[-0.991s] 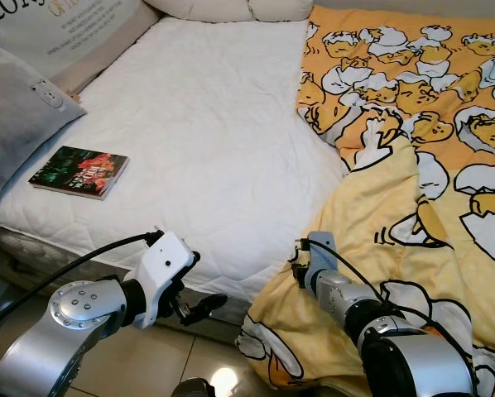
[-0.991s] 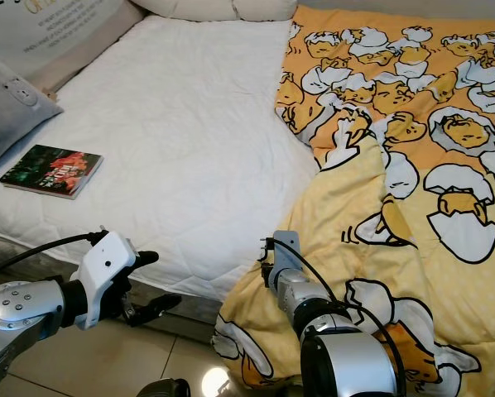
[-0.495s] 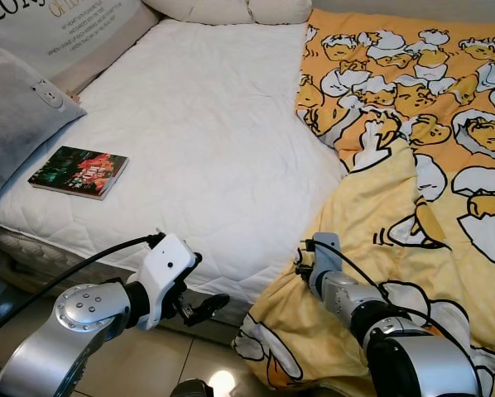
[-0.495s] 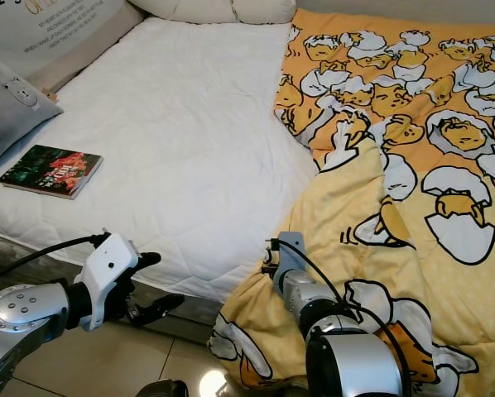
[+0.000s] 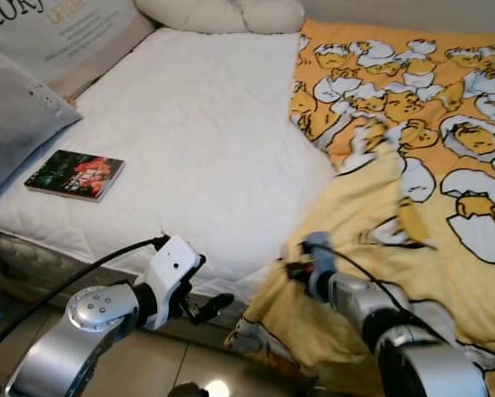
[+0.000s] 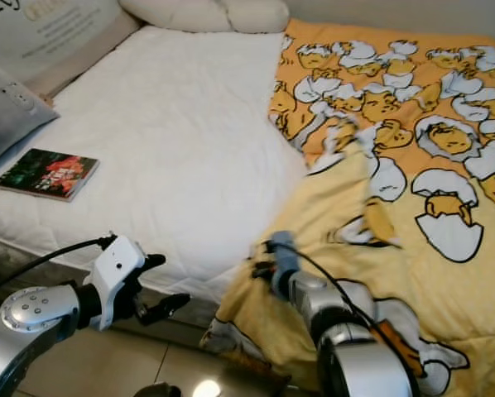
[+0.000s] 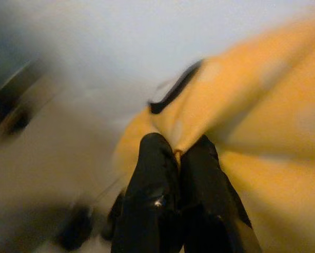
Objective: Clean up the room
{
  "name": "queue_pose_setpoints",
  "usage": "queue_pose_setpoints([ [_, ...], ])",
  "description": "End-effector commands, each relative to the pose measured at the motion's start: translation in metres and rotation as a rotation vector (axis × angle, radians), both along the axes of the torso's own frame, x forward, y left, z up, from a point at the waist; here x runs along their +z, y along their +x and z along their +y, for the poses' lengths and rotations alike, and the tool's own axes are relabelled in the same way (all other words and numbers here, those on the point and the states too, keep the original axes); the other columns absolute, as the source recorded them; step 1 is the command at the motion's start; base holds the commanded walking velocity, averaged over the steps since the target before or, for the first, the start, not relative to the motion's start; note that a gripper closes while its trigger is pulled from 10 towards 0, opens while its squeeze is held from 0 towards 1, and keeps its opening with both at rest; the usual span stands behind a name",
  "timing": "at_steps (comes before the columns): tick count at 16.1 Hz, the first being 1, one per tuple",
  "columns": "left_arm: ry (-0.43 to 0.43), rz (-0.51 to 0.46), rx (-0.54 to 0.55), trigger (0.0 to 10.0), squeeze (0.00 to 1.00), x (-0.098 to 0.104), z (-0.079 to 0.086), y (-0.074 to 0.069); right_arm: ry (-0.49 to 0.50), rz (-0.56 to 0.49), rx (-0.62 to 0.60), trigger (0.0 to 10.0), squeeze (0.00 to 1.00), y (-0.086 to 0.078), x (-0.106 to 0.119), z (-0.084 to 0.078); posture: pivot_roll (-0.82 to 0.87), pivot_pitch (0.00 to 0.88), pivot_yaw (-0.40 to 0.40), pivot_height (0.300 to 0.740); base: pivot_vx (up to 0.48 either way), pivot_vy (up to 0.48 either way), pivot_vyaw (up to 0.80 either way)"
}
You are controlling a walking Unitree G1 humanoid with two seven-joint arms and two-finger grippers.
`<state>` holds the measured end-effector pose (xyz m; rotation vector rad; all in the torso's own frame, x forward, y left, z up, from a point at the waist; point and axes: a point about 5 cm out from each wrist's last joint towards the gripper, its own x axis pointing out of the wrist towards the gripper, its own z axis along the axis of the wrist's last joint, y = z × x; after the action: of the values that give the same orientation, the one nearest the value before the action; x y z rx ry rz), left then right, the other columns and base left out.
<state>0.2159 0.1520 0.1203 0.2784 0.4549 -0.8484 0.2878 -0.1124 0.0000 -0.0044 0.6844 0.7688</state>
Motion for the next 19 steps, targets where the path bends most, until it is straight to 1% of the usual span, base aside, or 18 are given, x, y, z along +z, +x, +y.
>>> queue_pose_setpoints([
  [1,0.014,-0.012,0.006,10.0,0.64,0.000,0.001,0.000,0.017,0.008,0.215,0.0,0.00,-0.012,-0.002,0.010,0.10,0.007,0.038,0.740,0.000,0.000,0.00],
  [2,0.014,-0.011,0.006,10.0,0.64,-0.001,0.002,-0.001,0.077,0.039,0.416,0.0,0.00,-0.033,-0.002,0.008,0.10,0.008,0.039,0.740,0.000,0.000,0.00],
  [3,0.012,-0.009,0.005,10.0,0.64,-0.001,0.001,-0.002,0.110,0.068,0.539,0.0,0.00,-0.050,0.000,0.002,0.10,0.008,0.039,0.740,0.000,0.000,0.00],
  [5,0.009,-0.005,-0.001,10.0,0.64,-0.002,0.000,-0.003,0.121,0.131,0.722,0.0,0.00,-0.082,0.001,-0.009,0.09,0.009,0.043,0.740,0.000,0.000,0.00],
  [6,0.009,-0.004,-0.002,10.0,0.64,-0.002,0.000,-0.003,0.123,0.138,0.743,0.0,0.00,-0.086,0.001,-0.010,0.09,0.009,0.043,0.740,0.000,0.000,0.00],
  [7,0.008,-0.004,-0.003,10.0,0.64,-0.003,0.000,-0.003,0.110,0.150,0.779,0.0,0.00,-0.097,-0.001,-0.012,0.09,0.008,0.046,0.740,0.000,0.000,0.00],
  [8,0.008,-0.005,-0.007,10.0,0.64,-0.003,0.000,-0.002,0.104,0.141,0.768,0.0,0.00,-0.104,0.000,-0.012,0.09,0.008,0.047,0.740,0.000,0.000,0.00],
  [9,0.008,-0.006,-0.009,10.0,0.64,-0.003,-0.001,-0.001,0.133,0.141,0.734,2.0,0.00,-0.103,0.003,-0.008,0.09,0.008,0.049,0.740,0.000,0.000,0.00],
  [10,0.008,-0.006,-0.010,10.0,0.64,-0.003,-0.001,-0.001,0.147,0.138,0.724,2.4,0.00,-0.103,0.005,-0.007,0.09,0.007,0.049,0.740,0.000,0.000,0.00],
  [11,0.009,-0.007,-0.010,10.0,0.64,-0.003,0.000,-0.001,0.165,0.136,0.715,0.9,0.00,-0.102,0.010,-0.004,0.09,0.005,0.050,0.740,0.000,0.000,0.00],
  [12,0.009,-0.007,-0.011,10.0,0.64,-0.003,0.000,-0.001,0.174,0.136,0.711,0.1,0.00,-0.102,0.011,-0.003,0.09,0.005,0.050,0.740,0.000,0.000,0.00],
  [13,0.013,-0.008,-0.012,10.0,0.64,-0.003,0.001,-0.001,0.191,0.134,0.709,0.2,0.00,-0.100,0.014,0.000,0.09,0.004,0.051,0.740,0.000,0.000,0.00],
  [14,0.015,-0.008,-0.012,10.0,0.64,-0.004,0.001,-0.001,0.185,0.127,0.707,2.9,0.00,-0.099,0.015,0.001,0.09,0.000,0.051,0.740,0.000,0.000,0.00],
  [15,0.020,-0.007,-0.010,10.0,0.64,-0.005,0.002,0.000,0.164,0.134,0.687,10.0,0.00,-0.097,0.013,0.002,0.09,0.000,0.049,0.740,0.000,0.000,0.00],
  [16,0.022,-0.009,-0.009,10.0,0.64,-0.006,0.002,0.001,0.127,0.134,0.658,10.0,1.00,-0.094,0.010,0.001,0.09,0.000,0.047,0.740,0.000,0.000,0.00],
  [18,0.027,-0.014,-0.002,10.0,0.64,-0.008,0.004,0.003,0.063,0.092,0.623,10.0,1.00,-0.088,0.007,-0.001,0.08,0.000,0.043,0.740,0.000,0.000,0.00],
  [19,0.028,-0.017,0.005,10.0,0.64,-0.009,0.005,0.005,0.063,0.084,0.601,10.0,1.00,-0.085,0.007,-0.002,0.07,0.000,0.042,0.740,0.000,0.000,0.00],
])
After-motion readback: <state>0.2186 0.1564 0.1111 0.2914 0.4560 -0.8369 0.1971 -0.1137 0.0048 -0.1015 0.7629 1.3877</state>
